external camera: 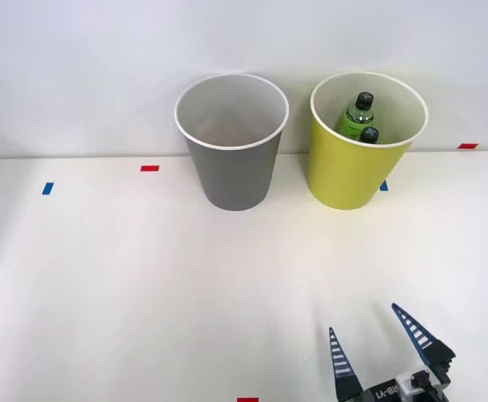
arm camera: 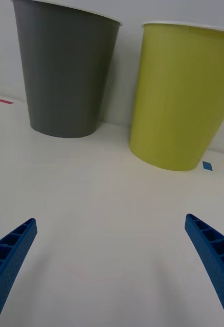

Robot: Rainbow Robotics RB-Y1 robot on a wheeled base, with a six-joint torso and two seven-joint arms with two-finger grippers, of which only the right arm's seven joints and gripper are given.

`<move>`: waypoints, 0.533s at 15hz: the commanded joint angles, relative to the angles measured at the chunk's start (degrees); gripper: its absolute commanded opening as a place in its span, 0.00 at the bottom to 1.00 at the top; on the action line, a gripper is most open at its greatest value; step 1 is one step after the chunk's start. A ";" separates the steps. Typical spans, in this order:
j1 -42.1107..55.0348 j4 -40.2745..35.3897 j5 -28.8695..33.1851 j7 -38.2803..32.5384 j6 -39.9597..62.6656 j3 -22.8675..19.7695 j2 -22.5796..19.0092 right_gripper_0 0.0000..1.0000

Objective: Put cans in the gray bin, plastic bottles in the light green bin

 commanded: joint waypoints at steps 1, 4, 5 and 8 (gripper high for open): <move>2.39 0.02 -0.44 0.33 -0.53 0.86 1.28 1.00; 4.59 0.02 -0.79 0.42 -2.47 1.83 1.89 1.00; 4.94 0.02 -1.05 0.42 -2.55 1.83 1.63 1.00; 6.00 0.02 -1.84 0.59 -2.64 1.91 1.36 1.00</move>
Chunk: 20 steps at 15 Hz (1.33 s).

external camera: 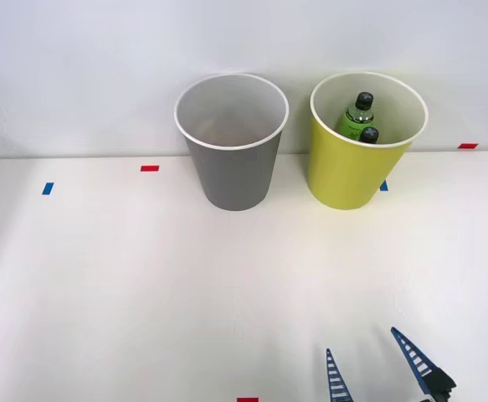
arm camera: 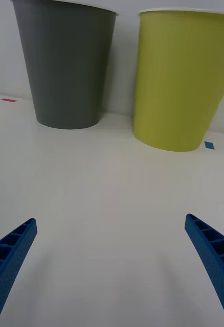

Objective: Put cans in the gray bin, plastic bottles in the light green bin

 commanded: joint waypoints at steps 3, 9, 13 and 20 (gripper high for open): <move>1.46 0.00 -0.47 -0.08 -0.29 -0.40 -0.19 1.00; 1.99 0.00 -0.65 -0.17 -0.29 -0.40 -0.02 1.00; 1.99 0.00 -0.65 -0.17 -0.29 -0.40 -0.02 1.00; 1.99 0.00 -0.65 -0.17 -0.29 -0.40 -0.02 1.00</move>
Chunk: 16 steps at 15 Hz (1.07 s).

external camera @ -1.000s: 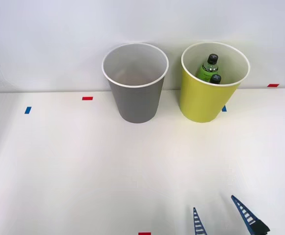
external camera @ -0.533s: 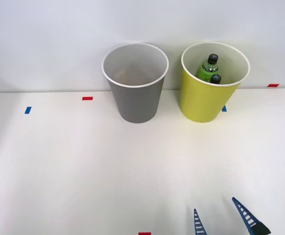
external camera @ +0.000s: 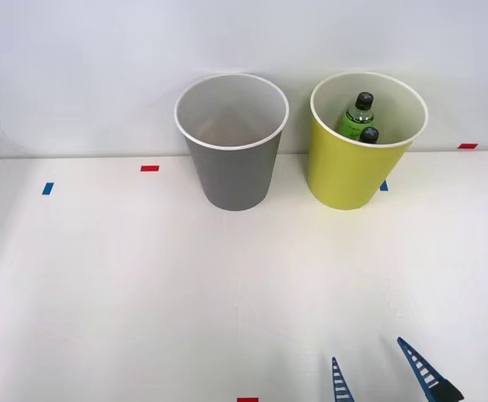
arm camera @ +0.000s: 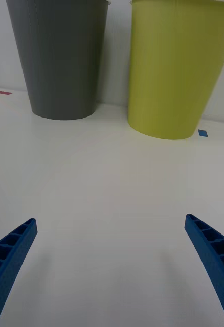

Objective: Put cans in the gray bin, plastic bottles in the light green bin

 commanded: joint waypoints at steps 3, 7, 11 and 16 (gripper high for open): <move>0.00 0.00 0.00 -0.01 0.01 -0.01 0.01 1.00; 0.00 0.00 0.00 -0.01 0.01 -0.01 0.01 1.00; 0.00 0.00 0.00 -0.01 0.01 -0.01 0.01 1.00; 0.00 0.00 0.00 -0.01 0.01 -0.01 0.01 1.00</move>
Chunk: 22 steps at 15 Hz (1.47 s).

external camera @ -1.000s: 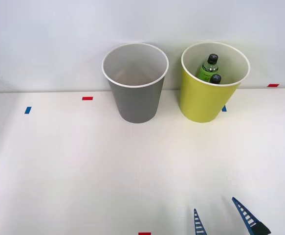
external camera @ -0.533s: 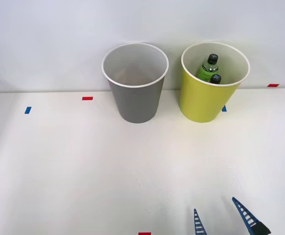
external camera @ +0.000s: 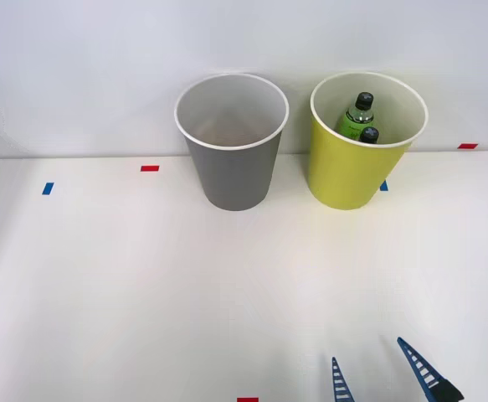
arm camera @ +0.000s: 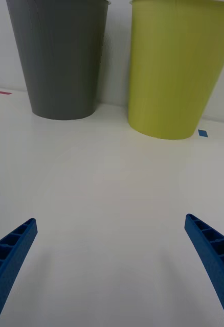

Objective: Put cans in the gray bin, plastic bottles in the light green bin

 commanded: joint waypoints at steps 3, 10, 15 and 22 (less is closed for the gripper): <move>0.00 0.00 0.00 -0.01 0.01 0.00 0.00 1.00; 0.00 0.00 0.00 -0.01 0.01 0.00 0.00 1.00; 0.00 0.00 0.00 -0.01 0.01 0.00 0.00 1.00; 0.00 0.00 0.00 -0.01 0.01 0.00 0.00 1.00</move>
